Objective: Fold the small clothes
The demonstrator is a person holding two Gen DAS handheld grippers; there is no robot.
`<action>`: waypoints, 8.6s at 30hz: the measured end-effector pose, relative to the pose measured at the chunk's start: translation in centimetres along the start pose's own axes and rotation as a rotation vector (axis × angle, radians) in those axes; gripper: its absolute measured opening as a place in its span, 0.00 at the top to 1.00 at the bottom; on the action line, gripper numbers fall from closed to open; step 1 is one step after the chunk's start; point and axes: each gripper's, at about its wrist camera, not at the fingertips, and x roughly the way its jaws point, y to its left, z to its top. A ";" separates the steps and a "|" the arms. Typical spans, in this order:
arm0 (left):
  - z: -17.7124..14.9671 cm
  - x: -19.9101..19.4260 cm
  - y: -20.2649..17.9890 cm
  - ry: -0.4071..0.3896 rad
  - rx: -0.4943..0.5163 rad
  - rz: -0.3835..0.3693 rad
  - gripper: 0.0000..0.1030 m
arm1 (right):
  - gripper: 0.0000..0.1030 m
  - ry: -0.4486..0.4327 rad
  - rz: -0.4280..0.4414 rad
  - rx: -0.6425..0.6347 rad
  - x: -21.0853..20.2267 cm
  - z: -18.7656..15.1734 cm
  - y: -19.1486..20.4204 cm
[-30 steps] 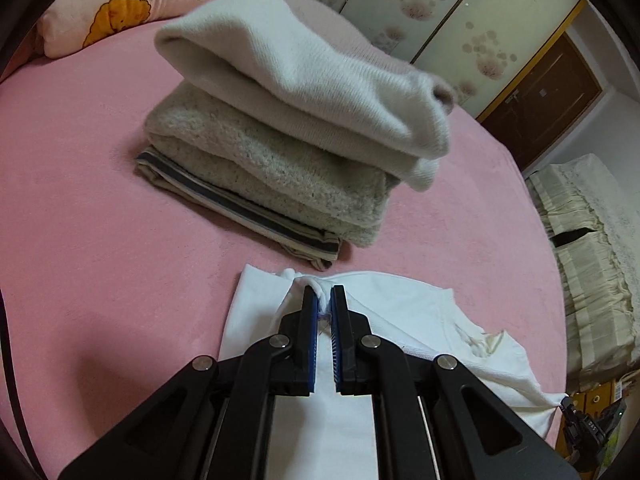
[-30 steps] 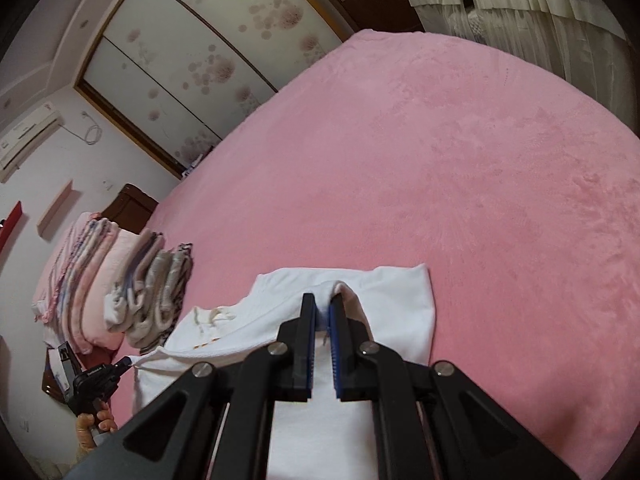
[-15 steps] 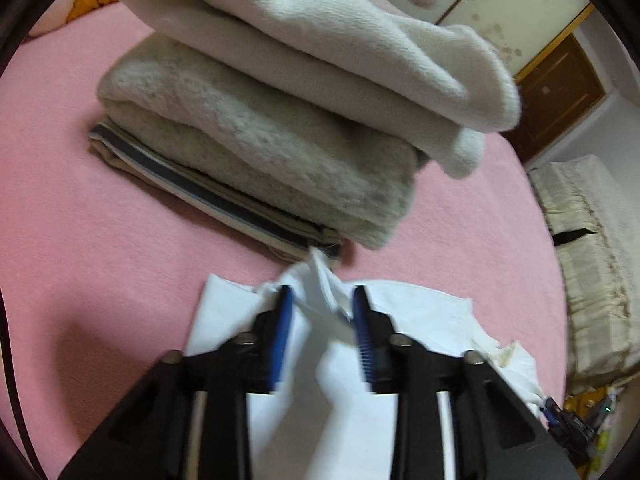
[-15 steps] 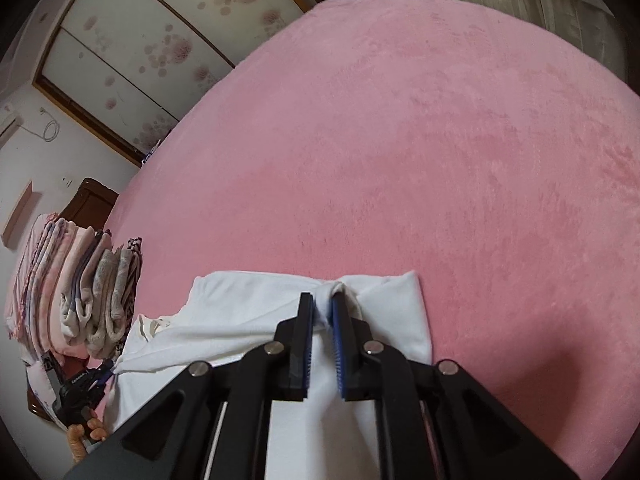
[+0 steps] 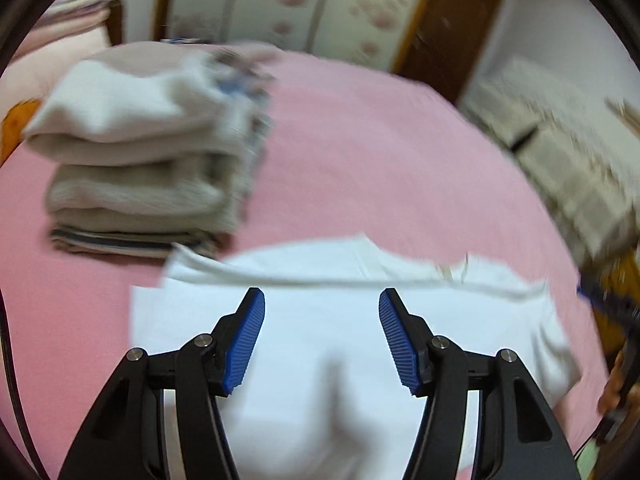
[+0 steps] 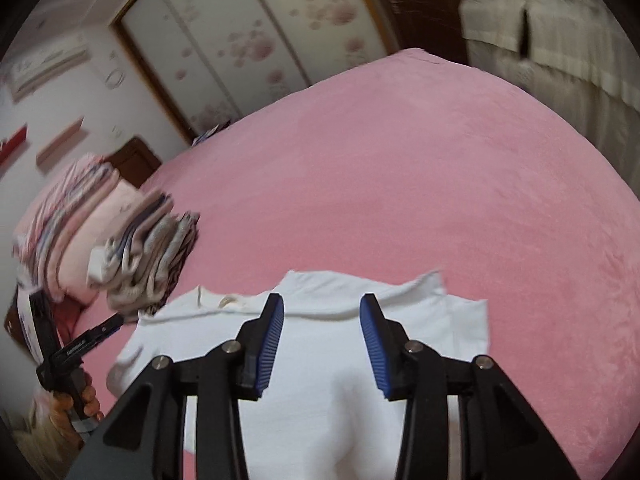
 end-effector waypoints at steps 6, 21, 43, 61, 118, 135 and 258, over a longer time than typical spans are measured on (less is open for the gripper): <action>-0.8 4.9 -3.3 0.099 0.019 -0.019 0.44 | 0.89 0.105 0.089 -0.100 6.2 -2.3 6.2; 0.9 7.3 4.2 0.094 -0.039 0.095 0.44 | 0.90 0.109 -0.153 0.015 10.5 -1.4 -1.5; -9.3 -9.5 9.5 -0.042 -0.155 0.177 0.43 | 0.87 -0.012 -0.197 0.031 -6.2 -8.4 -3.9; -11.7 -7.5 11.1 -0.025 -0.170 0.029 0.44 | 0.80 0.063 -0.249 0.074 -7.1 -12.9 -7.7; -13.4 -9.2 9.3 -0.031 -0.283 0.248 0.70 | 0.97 -0.004 -0.308 -0.005 -6.6 -13.0 -3.7; -14.3 -13.1 4.8 0.004 -0.295 0.139 0.35 | 0.97 -0.005 -0.155 -0.175 -5.7 -12.8 7.2; -11.8 -0.3 -11.5 0.107 -0.217 -0.227 0.28 | 0.59 0.111 0.175 0.406 -2.3 -10.5 -8.9</action>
